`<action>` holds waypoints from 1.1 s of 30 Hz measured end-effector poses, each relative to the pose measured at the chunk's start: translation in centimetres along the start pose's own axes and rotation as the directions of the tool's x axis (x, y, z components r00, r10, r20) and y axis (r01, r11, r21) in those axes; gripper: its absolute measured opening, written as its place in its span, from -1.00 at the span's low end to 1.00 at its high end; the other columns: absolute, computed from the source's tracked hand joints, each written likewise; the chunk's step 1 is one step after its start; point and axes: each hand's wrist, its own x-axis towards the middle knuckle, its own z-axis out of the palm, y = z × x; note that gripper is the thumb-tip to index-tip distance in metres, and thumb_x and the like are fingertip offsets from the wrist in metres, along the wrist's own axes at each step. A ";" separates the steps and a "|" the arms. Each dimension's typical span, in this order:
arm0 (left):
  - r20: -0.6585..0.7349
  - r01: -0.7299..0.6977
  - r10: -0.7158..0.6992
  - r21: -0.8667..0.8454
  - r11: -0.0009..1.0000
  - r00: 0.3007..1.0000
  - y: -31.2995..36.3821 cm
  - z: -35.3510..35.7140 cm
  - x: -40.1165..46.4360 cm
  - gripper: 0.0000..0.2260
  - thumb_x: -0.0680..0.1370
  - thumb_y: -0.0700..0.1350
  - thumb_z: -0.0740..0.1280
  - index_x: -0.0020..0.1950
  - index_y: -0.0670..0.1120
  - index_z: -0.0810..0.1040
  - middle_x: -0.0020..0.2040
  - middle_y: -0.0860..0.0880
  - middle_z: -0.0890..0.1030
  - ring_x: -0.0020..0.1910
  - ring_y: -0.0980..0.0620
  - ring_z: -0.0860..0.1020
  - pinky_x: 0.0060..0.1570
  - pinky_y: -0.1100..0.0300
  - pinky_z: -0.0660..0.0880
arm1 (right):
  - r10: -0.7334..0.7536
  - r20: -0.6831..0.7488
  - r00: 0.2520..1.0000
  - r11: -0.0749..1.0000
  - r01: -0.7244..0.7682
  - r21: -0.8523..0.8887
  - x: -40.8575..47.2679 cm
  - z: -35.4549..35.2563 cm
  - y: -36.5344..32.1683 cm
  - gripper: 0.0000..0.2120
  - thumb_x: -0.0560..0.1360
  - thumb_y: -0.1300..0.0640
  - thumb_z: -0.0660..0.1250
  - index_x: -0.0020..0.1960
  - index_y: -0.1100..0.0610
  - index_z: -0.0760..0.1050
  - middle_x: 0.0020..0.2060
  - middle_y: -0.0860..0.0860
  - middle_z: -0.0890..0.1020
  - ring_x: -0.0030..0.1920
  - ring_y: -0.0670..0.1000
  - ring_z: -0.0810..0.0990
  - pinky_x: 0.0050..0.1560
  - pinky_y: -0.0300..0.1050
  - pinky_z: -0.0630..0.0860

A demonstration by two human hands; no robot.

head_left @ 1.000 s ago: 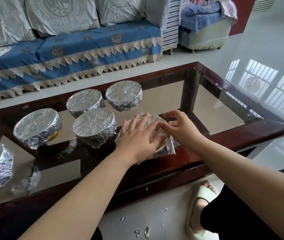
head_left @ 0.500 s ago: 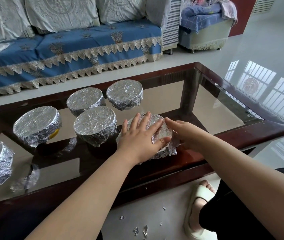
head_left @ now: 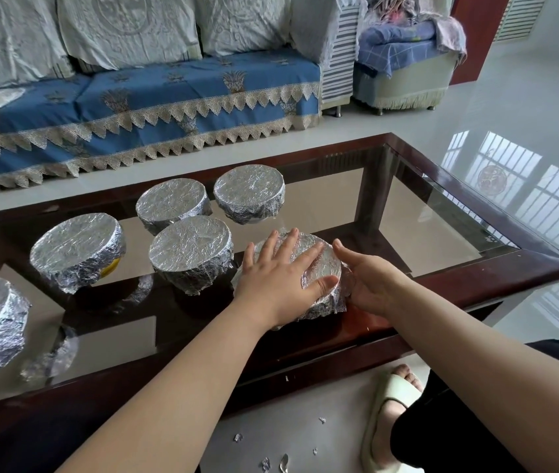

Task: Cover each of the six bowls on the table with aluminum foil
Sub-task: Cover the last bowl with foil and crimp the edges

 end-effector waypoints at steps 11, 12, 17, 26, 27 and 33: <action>-0.022 -0.008 0.008 -0.024 1.000 1.000 -0.2 0.3 0.2 -0.33 0.50 0.48 -0.14 0.58 0.33 -0.10 0.64 0.06 -0.20 0.60 -0.05 -0.25 0.51 -0.24 -0.24 | -0.042 -0.242 0.969 0.983 -0.002 -0.182 1.0 1.1 0.3 -0.71 0.49 0.03 0.42 -0.05 0.30 0.64 -0.12 0.19 0.61 -0.12 0.18 0.52 -0.05 0.06 0.45; -0.027 -0.011 0.010 -0.025 1.000 1.000 -0.2 0.3 0.2 -0.34 0.51 0.48 -0.14 0.58 0.32 -0.10 0.64 0.06 -0.20 0.60 -0.06 -0.25 0.51 -0.24 -0.23 | -0.038 -0.242 0.969 0.977 -0.015 -0.215 1.0 1.1 0.0 -0.70 0.50 0.03 0.41 -0.04 0.31 0.63 -0.14 0.19 0.62 -0.15 0.17 0.55 -0.08 0.06 0.49; -0.027 -0.013 0.012 -0.027 1.000 1.000 -0.2 0.2 0.2 -0.34 0.51 0.47 -0.13 0.58 0.32 -0.09 0.64 0.05 -0.20 0.60 -0.07 -0.25 0.50 -0.25 -0.24 | -0.039 -0.189 0.981 0.927 -0.035 -0.374 0.8 1.1 -1.2 -0.73 0.55 0.07 0.36 -0.07 0.31 0.54 -0.37 0.11 0.51 -0.57 0.01 0.47 -0.55 -0.22 0.43; -0.039 0.014 -0.015 -0.033 0.999 0.999 -0.2 0.3 0.2 -0.35 0.52 0.47 -0.14 0.58 0.32 -0.11 0.64 0.04 -0.20 0.60 -0.09 -0.25 0.50 -0.25 -0.25 | -0.032 -0.150 0.988 0.634 -0.096 -0.767 1.1 2.4 -2.4 -0.79 0.48 0.38 0.15 -0.21 0.17 0.49 -0.47 0.10 0.41 -0.57 -0.04 0.30 -0.51 -0.24 0.28; -0.041 0.021 -0.023 -0.036 0.999 0.999 -0.2 0.4 0.2 -0.35 0.53 0.47 -0.14 0.58 0.32 -0.12 0.64 0.04 -0.20 0.60 -0.09 -0.25 0.50 -0.25 -0.26 | -0.049 -0.150 0.988 0.598 -0.091 -0.796 1.2 2.5 -2.6 -0.76 0.47 0.39 0.14 -0.23 0.16 0.50 -0.51 0.06 0.42 -0.59 -0.06 0.28 -0.55 -0.27 0.24; -0.049 0.092 -0.094 -0.047 0.995 0.994 -0.5 0.3 -0.4 -0.35 0.54 0.46 -0.13 0.59 0.30 -0.11 0.64 0.02 -0.20 0.60 -0.12 -0.23 0.50 -0.24 -0.28 | -0.111 -0.153 0.982 0.633 -0.049 -0.773 1.3 3.3 -2.4 -0.74 0.50 0.38 0.24 -0.26 0.14 0.58 -0.66 0.00 0.44 -0.72 -0.11 0.28 -0.67 -0.39 0.19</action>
